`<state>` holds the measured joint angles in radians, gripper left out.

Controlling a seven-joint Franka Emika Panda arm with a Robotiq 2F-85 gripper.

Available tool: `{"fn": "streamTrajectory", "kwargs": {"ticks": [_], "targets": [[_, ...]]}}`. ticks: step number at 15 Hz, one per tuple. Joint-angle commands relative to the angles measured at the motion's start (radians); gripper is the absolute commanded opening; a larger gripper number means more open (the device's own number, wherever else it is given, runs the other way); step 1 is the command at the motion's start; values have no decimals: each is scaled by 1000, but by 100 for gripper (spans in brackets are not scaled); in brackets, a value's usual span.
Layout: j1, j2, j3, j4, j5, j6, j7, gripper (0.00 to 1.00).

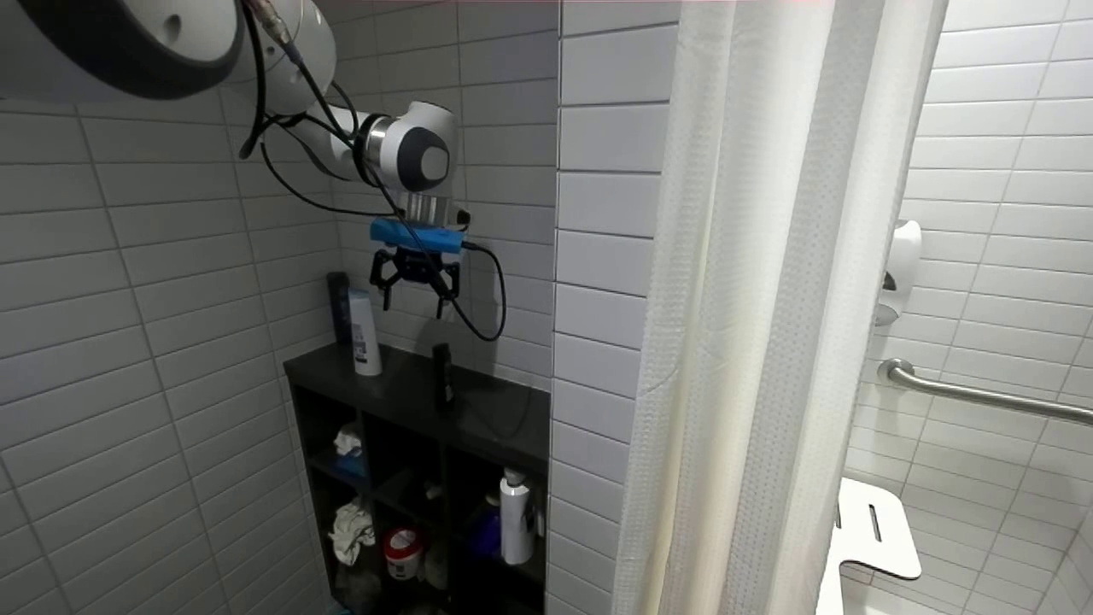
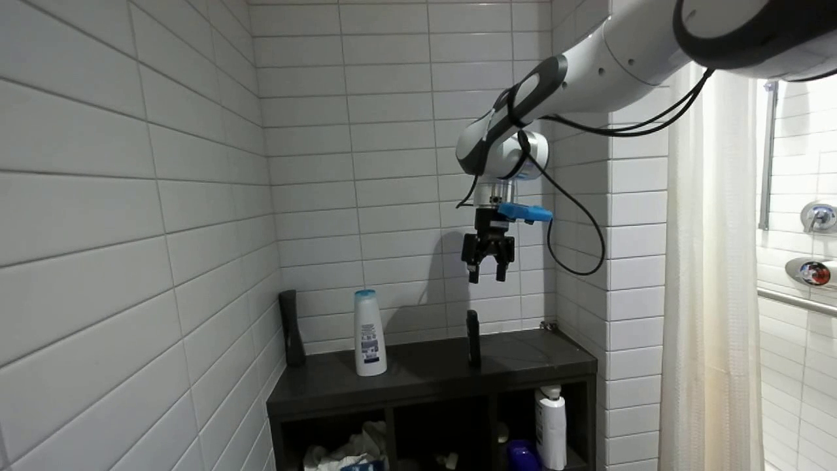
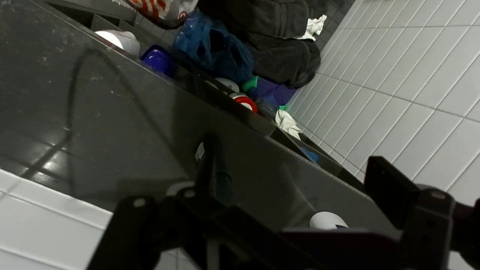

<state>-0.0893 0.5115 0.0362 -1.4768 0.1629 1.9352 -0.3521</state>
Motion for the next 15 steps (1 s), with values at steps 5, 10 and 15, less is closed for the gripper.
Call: {"fn": "streamTrajectory", "kwargs": {"ticks": [5, 10, 15], "targets": [[-16, 31, 5, 17, -4, -11, 7, 100], [-17, 32, 5, 24, -4, -14, 7, 100], [-9, 60, 0, 62, -16, -17, 27, 100]]}}
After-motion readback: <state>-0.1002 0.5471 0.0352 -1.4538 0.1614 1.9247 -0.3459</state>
